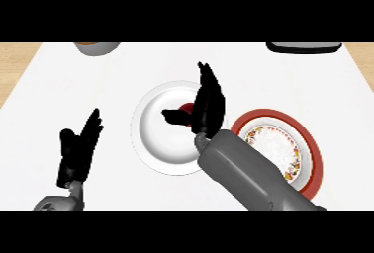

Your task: Pick the pear from the plate and place it in the plate

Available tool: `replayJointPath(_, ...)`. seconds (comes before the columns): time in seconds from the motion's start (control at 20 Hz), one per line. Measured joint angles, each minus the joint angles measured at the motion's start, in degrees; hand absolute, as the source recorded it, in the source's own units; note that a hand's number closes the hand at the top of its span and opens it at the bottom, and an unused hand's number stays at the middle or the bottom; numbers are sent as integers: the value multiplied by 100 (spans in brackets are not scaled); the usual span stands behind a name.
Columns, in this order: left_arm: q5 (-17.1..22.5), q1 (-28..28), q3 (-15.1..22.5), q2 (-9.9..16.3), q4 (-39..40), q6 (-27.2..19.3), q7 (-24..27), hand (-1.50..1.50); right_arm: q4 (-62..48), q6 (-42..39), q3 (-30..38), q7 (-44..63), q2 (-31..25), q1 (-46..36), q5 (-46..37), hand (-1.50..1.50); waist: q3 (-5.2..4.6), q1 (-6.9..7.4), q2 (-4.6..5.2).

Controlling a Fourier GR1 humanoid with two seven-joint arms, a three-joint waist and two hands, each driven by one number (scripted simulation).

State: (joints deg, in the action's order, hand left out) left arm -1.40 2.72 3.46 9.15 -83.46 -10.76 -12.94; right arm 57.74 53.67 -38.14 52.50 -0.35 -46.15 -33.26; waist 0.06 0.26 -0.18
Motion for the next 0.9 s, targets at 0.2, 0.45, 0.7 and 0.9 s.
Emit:
replayJointPath(0.2, 28, -23, -49, 44, -79, 43, -58, 0, 621, 489, 83, -377, 5, 559, 80, -150, 0, -16, 4)
replayJointPath(0.45, -47, -63, -2, -75, -67, 14, 7, 0, 1094, 852, -62, -991, 5, 1218, 311, -150, -3, 0, 16)
replayJointPath(0.7, -116, -15, -55, -123, 94, 54, 133, 0, 1109, 1165, -330, -1609, 11, 1442, 689, -150, -4, 20, 23)
replayJointPath(0.9, -191, -154, -17, -149, -110, 79, 71, 0, 807, 1361, -498, -1822, 9, 1285, 995, -150, -4, 42, 25)
